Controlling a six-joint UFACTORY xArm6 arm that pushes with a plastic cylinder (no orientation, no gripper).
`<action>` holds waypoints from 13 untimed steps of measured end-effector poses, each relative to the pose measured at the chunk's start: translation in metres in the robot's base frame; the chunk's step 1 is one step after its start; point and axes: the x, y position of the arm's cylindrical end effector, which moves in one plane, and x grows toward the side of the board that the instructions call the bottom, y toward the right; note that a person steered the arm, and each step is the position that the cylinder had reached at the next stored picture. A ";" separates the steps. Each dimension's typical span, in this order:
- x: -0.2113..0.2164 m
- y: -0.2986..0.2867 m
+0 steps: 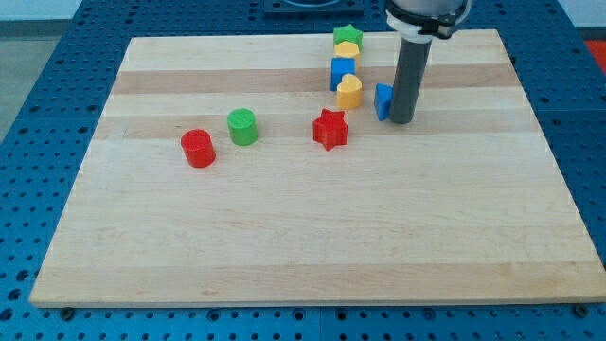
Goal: Move the red star right to the blue triangle
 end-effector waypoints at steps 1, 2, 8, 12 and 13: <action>-0.002 -0.003; -0.012 -0.003; 0.120 -0.150; 0.040 -0.100; 0.031 -0.052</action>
